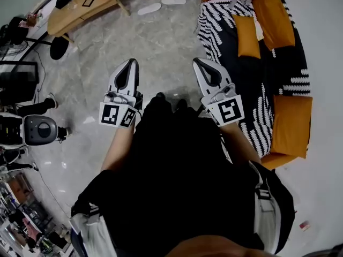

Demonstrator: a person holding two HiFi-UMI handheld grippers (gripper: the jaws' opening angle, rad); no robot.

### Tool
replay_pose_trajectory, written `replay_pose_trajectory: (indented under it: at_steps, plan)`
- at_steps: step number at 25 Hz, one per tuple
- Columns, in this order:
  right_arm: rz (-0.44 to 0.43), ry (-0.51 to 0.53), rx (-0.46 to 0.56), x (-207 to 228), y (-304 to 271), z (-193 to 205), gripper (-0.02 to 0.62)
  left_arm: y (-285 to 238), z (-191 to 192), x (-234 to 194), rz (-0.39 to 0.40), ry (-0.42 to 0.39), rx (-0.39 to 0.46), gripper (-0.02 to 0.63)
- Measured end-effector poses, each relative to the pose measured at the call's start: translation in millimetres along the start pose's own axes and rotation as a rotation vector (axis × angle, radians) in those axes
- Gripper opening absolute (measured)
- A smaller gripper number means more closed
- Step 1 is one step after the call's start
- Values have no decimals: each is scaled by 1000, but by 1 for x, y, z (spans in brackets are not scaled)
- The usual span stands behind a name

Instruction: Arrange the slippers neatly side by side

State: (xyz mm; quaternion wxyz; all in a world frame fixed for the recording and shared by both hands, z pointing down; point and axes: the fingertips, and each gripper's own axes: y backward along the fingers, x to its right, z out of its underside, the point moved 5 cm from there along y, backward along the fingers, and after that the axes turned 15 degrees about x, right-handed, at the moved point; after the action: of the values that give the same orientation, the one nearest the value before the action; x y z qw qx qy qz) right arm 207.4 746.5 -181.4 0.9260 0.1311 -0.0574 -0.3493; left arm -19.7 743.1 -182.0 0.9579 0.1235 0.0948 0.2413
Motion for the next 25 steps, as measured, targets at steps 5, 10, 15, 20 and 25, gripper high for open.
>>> replay_pose_trajectory:
  at_steps: [5, 10, 15, 20, 25]
  plan:
    - [21, -15, -90, 18, 12, 31, 31, -19, 16, -1, 32, 31, 11, 14]
    - [12, -17, -96, 37, -23, 41, 32, -49, 38, -23, 45, 57, 8, 14]
    - [-9, -8, -120, 67, -76, 50, 32, -88, 43, -61, 27, 81, 39, 14]
    - [16, -23, -146, 95, -135, 64, 31, -127, 47, -111, -7, 69, 27, 14]
    - [-34, 3, -152, 103, -195, 74, 32, -159, 52, -157, -18, 66, 34, 14]
